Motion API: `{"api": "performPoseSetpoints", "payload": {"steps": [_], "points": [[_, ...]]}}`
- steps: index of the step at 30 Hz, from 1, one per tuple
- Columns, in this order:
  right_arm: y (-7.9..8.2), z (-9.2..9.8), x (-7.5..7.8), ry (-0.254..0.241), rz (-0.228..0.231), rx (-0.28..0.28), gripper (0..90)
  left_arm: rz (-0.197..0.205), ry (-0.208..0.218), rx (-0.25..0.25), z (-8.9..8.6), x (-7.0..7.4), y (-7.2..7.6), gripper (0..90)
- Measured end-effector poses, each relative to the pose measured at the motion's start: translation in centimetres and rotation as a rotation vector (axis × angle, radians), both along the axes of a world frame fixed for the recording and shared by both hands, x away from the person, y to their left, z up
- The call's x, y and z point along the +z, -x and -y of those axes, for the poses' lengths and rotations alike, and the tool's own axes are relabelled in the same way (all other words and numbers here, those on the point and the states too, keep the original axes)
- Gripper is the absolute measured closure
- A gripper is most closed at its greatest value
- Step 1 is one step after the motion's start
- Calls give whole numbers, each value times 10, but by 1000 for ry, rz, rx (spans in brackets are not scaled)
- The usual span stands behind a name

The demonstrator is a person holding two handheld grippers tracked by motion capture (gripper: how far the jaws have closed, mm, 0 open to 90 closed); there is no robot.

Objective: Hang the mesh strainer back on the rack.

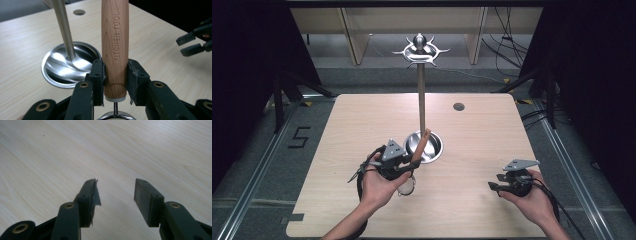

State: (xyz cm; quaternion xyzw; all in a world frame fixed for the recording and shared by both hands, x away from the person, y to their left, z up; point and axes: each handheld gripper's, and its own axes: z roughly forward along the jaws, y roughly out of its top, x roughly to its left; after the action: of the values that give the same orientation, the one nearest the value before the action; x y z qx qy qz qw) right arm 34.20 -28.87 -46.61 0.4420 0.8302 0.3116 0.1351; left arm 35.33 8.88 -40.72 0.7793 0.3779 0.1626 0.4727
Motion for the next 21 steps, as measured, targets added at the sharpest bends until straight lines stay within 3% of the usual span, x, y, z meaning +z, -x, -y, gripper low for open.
{"api": "performPoseSetpoints", "payload": {"steps": [1, 9, 10, 11, 12, 14, 15, 17, 18, 19, 21], "points": [[0, 1, 2, 7, -20, 7, 530, 9, 6, 4, -1, 1, 0, 679], [0, 1, 2, 7, -14, 7, 528, 80, 30, 22, -5, 13, 3, 679], [0, 0, 0, 2, 5, 2, 528, 90, 36, 24, -5, 14, 4, 679], [1, 0, 3, 4, -39, -3, 528, 97, 38, 28, -5, 15, 4, 679], [-1, 1, 2, 10, -8, 9, 527, 105, 45, 31, -5, 18, 5, 679], [-1, 1, 2, 10, -6, 9, 527, 111, 43, 29, -6, 20, 5, 679], [-1, 0, 0, 7, 28, 13, 527, 119, 50, 29, -7, 21, 5, 679], [-1, 1, 2, 12, 0, 11, 525, 126, 62, 44, -8, 25, 6, 679], [-2, 0, -2, -3, 38, 2, 524, 131, 62, 42, -9, 26, 6, 679], [-1, 1, 3, 10, -16, 1, 523, 133, 68, 45, -9, 27, 6, 680], [-1, 0, 2, 5, -16, -2, 523, 136, 75, 50, -11, 29, 6, 679]]}}
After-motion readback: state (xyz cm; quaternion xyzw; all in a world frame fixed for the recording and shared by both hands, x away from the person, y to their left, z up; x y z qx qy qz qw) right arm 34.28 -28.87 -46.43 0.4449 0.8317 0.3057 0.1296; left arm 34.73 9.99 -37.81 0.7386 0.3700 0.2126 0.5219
